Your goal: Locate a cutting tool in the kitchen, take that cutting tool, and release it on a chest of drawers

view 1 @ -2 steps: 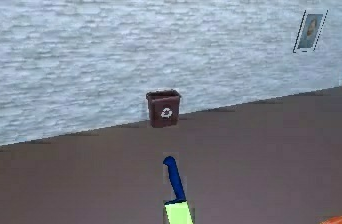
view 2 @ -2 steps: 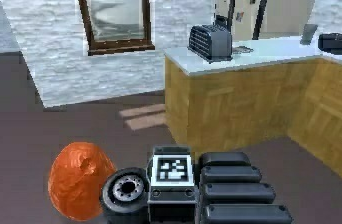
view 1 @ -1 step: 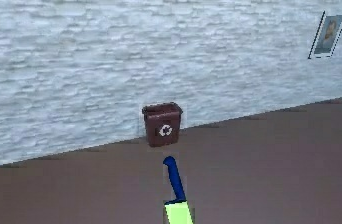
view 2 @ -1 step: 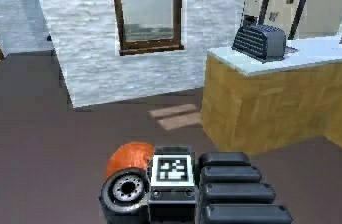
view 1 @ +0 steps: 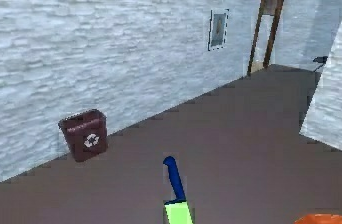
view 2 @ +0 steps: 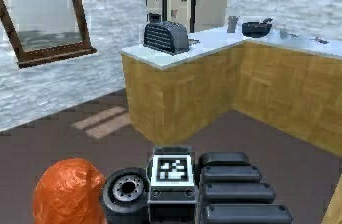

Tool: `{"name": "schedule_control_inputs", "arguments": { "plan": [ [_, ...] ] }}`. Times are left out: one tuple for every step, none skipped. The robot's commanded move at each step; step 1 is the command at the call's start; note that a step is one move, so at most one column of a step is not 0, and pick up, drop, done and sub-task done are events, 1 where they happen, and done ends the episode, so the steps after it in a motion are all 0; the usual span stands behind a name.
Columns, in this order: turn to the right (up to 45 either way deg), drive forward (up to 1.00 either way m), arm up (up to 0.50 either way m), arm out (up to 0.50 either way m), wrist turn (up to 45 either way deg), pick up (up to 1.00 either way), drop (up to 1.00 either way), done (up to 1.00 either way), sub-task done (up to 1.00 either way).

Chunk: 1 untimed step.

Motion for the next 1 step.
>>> {"name": "schedule_control_inputs", "arguments": {
  "plan": [
    [0.0,0.90,0.00,0.00,0.0,0.00,0.00,0.00,0.00]
  ]
}}
